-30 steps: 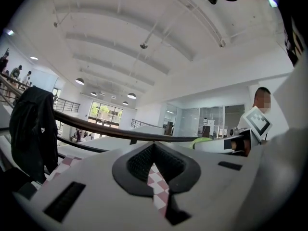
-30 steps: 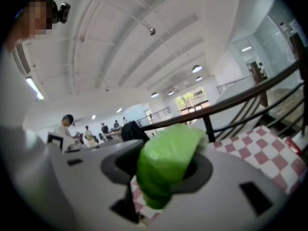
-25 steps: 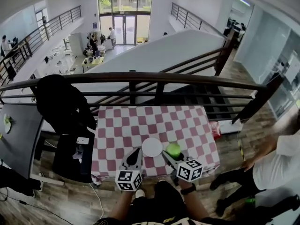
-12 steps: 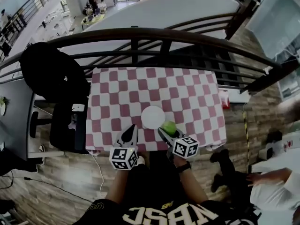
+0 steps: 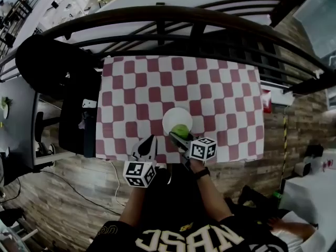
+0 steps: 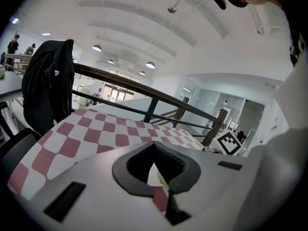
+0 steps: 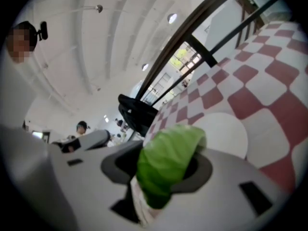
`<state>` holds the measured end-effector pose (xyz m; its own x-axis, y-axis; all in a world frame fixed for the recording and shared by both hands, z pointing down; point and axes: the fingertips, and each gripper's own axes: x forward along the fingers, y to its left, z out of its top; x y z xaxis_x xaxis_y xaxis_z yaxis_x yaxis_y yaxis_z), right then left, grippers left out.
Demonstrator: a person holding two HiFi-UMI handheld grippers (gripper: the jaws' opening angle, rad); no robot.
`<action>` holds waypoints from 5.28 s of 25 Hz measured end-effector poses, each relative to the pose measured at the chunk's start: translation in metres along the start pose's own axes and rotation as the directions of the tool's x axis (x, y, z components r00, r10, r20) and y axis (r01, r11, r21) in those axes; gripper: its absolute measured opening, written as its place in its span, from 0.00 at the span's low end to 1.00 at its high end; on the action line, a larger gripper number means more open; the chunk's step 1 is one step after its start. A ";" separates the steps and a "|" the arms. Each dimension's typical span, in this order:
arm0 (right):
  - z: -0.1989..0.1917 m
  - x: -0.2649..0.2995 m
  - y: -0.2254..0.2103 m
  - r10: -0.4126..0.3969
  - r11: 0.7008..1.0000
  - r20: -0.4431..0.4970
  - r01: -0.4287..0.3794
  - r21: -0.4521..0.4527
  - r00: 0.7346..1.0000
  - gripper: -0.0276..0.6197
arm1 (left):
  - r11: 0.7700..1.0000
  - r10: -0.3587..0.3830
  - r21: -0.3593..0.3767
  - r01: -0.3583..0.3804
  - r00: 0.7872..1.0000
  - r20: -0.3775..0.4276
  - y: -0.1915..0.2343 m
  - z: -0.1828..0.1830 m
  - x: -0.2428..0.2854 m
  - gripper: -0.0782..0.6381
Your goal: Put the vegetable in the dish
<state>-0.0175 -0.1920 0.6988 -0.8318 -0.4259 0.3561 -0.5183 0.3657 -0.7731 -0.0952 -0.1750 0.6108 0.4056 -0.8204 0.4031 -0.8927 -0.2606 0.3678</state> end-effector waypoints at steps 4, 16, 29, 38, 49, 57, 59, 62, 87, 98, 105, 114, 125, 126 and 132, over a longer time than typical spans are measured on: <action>0.009 0.036 -0.011 0.039 0.999 -0.019 -0.038 0.036 0.999 0.33 | 1.000 0.022 -0.005 -0.022 0.999 -0.025 0.006 -0.007 0.005 0.13; 0.025 0.070 -0.024 0.093 0.993 -0.083 -0.086 0.086 0.992 0.33 | 0.999 0.043 -0.013 -0.044 0.997 -0.059 0.012 -0.015 0.008 0.13; 0.016 0.056 -0.046 -0.031 0.997 -0.172 0.042 0.064 0.985 0.41 | 1.000 -0.018 0.000 0.018 0.995 -0.097 -0.004 -0.028 0.010 0.13; 0.003 0.039 -0.075 -0.305 0.951 -0.338 0.267 -0.156 0.890 0.60 | 0.999 -0.033 0.002 0.033 0.992 -0.120 -0.003 -0.036 0.006 0.13; -0.007 0.018 -0.085 -0.337 0.941 -0.351 0.316 -0.118 0.873 0.62 | 0.999 -0.046 -0.006 0.046 0.991 -0.129 -0.004 -0.040 0.005 0.13; 0.022 0.004 -0.071 -0.122 0.985 -0.035 0.125 0.117 0.992 0.52 | 0.998 -0.063 -0.003 0.063 0.988 -0.141 -0.009 -0.042 0.009 0.13; 0.024 -0.003 -0.071 -0.107 0.982 0.017 0.103 0.159 0.994 0.46 | 0.998 -0.068 -0.001 0.069 0.987 -0.145 -0.011 -0.043 0.011 0.13; 0.021 -0.012 -0.075 -0.126 0.973 0.046 0.115 0.202 0.991 0.42 | 0.997 -0.076 0.002 0.077 0.986 -0.149 -0.013 -0.043 0.013 0.13; -0.045 0.017 -0.029 -0.078 0.895 -0.167 0.143 0.423 0.983 0.63 | 0.998 -0.067 -0.029 0.064 0.984 -0.164 -0.005 -0.052 0.007 0.13; -0.012 -0.031 0.044 0.125 0.972 -0.018 -0.119 0.203 0.992 0.67 | 0.996 -0.089 -0.007 0.089 0.992 -0.091 -0.007 -0.020 0.003 0.13; 0.118 -0.089 0.115 -0.031 0.941 0.317 0.135 -0.311 0.948 0.51 | 0.989 -0.124 0.099 0.111 0.983 0.134 -0.031 0.095 -0.026 0.13; 0.190 -0.127 0.220 -0.048 0.671 0.592 0.465 -0.577 0.805 0.24 | 0.945 -0.211 0.314 0.094 0.907 0.365 -0.080 0.209 -0.063 0.13; 0.143 -0.140 0.259 -0.036 0.645 0.655 0.518 -0.562 0.755 0.09 | 0.933 -0.223 0.351 0.075 0.887 0.403 -0.107 0.189 -0.099 0.13; 0.140 -0.141 0.258 -0.040 0.645 0.653 0.519 -0.561 0.756 0.09 | 0.935 -0.220 0.348 0.073 0.887 0.405 -0.107 0.186 -0.101 0.13; 0.122 -0.152 0.242 -0.115 0.646 0.644 0.549 -0.530 0.756 0.09 | 0.947 -0.209 0.311 0.082 0.892 0.401 -0.107 0.161 -0.105 0.13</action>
<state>0.0074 -0.1401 0.3935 -0.4413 -0.8971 0.0199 -0.8972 0.4408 -0.0256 -0.0737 -0.1425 0.3944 0.4697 -0.8812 -0.0529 -0.8730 -0.4726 0.1205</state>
